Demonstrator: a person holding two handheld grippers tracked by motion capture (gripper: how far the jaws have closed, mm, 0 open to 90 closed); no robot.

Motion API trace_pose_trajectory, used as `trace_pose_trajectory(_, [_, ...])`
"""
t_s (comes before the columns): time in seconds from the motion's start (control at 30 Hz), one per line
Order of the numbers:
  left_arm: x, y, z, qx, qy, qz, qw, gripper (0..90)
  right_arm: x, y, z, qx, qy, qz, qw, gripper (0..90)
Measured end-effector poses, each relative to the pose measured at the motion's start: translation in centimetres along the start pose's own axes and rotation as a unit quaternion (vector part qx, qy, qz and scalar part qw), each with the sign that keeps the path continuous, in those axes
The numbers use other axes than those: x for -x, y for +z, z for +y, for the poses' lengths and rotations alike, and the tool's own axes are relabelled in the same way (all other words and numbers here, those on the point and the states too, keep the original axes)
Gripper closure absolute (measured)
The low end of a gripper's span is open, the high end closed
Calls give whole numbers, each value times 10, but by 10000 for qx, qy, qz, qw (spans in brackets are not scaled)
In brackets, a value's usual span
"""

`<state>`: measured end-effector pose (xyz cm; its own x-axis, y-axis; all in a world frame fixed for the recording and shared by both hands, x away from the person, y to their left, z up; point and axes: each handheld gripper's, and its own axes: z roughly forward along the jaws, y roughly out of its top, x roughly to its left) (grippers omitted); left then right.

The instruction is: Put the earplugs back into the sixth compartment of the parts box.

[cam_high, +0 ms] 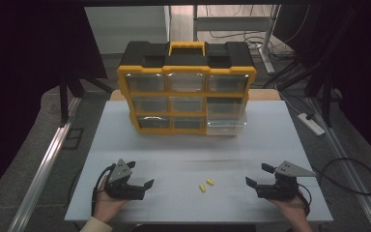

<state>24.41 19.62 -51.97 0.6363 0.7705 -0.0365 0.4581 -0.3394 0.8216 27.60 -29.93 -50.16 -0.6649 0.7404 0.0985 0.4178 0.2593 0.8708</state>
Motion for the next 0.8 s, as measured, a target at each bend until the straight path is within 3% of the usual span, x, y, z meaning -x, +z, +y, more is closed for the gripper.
trace_pose_trajectory(0.8, [-1,-2,-1,23,-11,27,10000,60,-1,5,2,-102,-58,-26,9999,150])
